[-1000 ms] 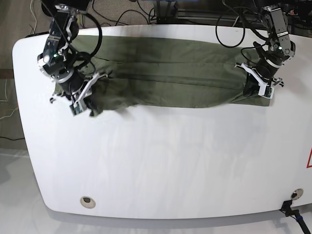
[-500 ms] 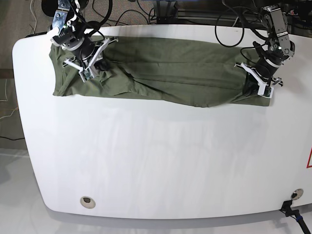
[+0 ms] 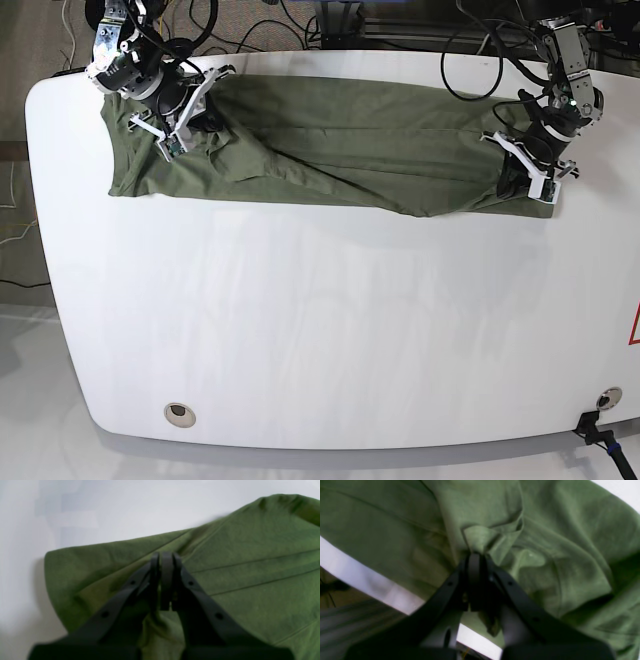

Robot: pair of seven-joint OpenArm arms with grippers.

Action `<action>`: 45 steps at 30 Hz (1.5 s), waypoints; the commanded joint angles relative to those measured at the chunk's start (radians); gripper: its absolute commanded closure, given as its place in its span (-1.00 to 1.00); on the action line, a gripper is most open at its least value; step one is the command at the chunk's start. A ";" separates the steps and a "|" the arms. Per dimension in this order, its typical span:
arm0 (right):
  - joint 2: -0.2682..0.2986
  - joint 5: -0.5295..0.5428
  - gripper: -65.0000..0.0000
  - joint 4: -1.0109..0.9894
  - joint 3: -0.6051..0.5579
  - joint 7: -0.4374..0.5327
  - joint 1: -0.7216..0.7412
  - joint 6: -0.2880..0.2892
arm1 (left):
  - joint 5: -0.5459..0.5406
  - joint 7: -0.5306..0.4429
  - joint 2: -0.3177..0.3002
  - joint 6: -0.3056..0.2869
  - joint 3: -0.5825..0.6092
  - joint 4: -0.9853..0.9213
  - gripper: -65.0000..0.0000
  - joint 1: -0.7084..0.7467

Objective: Fold the T-shirt properly
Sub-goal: 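Tuck the sleeve flap onto the folded strip with the right gripper, then open both grippers and hold them above the folded shirt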

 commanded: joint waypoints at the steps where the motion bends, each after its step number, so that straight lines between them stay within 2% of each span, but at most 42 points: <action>1: 0.006 -0.056 1.00 0.015 0.004 0.016 -0.003 0.006 | -0.016 -0.026 -0.015 -0.001 -0.005 0.018 1.00 -0.008; 5: 0.005 -0.137 1.00 0.012 0.004 0.042 -0.007 0.006 | -0.016 -0.026 -0.015 -0.001 -0.007 0.018 1.00 -0.008; 8: 0.005 -0.170 0.50 -0.002 0.004 0.056 -0.018 0.006 | -0.016 -0.026 -0.015 -0.001 -0.007 0.018 1.00 -0.008; 12: 0.011 -0.171 -0.21 -0.087 0.004 0.153 -0.029 0.006 | -0.016 -0.026 -0.015 -0.001 -0.007 0.020 1.00 -0.008; 14: 0.014 -0.171 -0.42 -0.132 0.004 0.209 -0.044 0.006 | -0.016 -0.026 -0.016 -0.001 -0.008 0.020 1.00 -0.008; 17: 0.025 -0.171 -0.44 -0.117 0.006 0.251 -0.072 0.006 | -0.016 -0.026 -0.032 -0.001 -0.010 0.020 1.00 -0.005; 23: 0.025 -0.171 -0.45 0.017 0.007 0.249 -0.102 0.006 | -0.017 -0.026 -0.035 -0.001 -0.011 0.020 1.00 -0.005; 36: 0.025 -0.160 -0.45 0.066 0.007 0.249 -0.110 0.006 | -0.017 -0.026 -0.035 -0.001 -0.011 0.020 1.00 -0.005; 45: 0.025 -0.160 -0.45 0.060 0.007 0.249 0.063 0.006 | -0.016 -0.026 -0.033 -0.001 -0.008 0.018 1.00 -0.007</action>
